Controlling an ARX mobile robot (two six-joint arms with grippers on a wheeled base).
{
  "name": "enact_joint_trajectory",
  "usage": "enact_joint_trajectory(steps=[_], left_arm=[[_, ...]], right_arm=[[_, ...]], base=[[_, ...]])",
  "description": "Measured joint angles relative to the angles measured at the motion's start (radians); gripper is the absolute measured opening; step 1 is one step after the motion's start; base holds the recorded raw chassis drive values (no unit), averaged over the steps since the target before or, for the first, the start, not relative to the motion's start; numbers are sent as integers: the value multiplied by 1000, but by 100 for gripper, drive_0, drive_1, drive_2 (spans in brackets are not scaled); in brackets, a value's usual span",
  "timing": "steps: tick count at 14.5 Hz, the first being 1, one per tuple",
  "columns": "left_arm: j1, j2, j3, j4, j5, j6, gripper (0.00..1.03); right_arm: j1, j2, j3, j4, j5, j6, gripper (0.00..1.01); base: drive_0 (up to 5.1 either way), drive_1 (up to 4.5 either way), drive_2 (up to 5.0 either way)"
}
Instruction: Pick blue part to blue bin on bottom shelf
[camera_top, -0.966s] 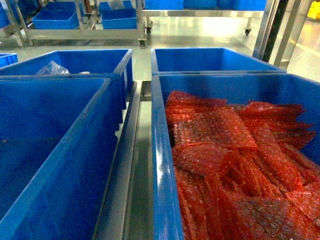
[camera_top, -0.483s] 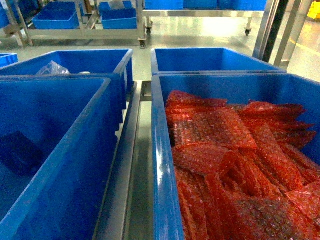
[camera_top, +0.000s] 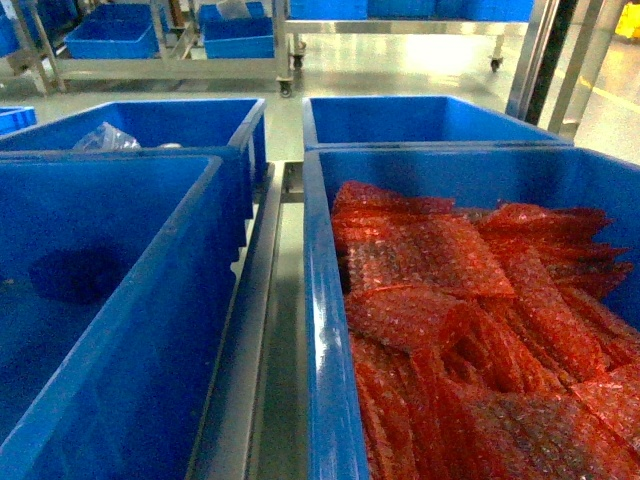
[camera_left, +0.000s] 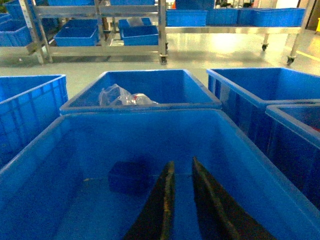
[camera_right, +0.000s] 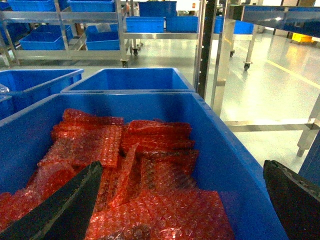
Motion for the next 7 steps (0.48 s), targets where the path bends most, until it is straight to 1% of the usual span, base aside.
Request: enact_joint_trajectory(steps=[1, 2, 3, 4, 5, 6, 7], left_arm=[[8, -36, -17, -24, 12, 0, 3], [23, -81, -34, -50, 34, 1, 2], [93, -134, -53, -85, 102, 3, 2], [108, -177, -64, -114, 95, 2, 2], [103, -192, -87, -82, 108, 3, 2], [99, -216, -112, -102, 111, 3, 2], [99, -247, -113, -150, 110, 3, 2]], right_arm=[[0, 0, 0, 0, 0, 0, 98], [0, 0, 0, 0, 0, 0, 98], [0, 0, 0, 0, 0, 0, 98], [0, 0, 0, 0, 0, 0, 98], [0, 0, 0, 0, 0, 0, 98], [0, 0, 0, 0, 0, 0, 98], [0, 0, 0, 0, 0, 0, 98]], base=[[0, 0, 0], [0, 0, 0], [0, 0, 0], [0, 0, 0], [0, 0, 0], [0, 0, 0], [0, 0, 0]])
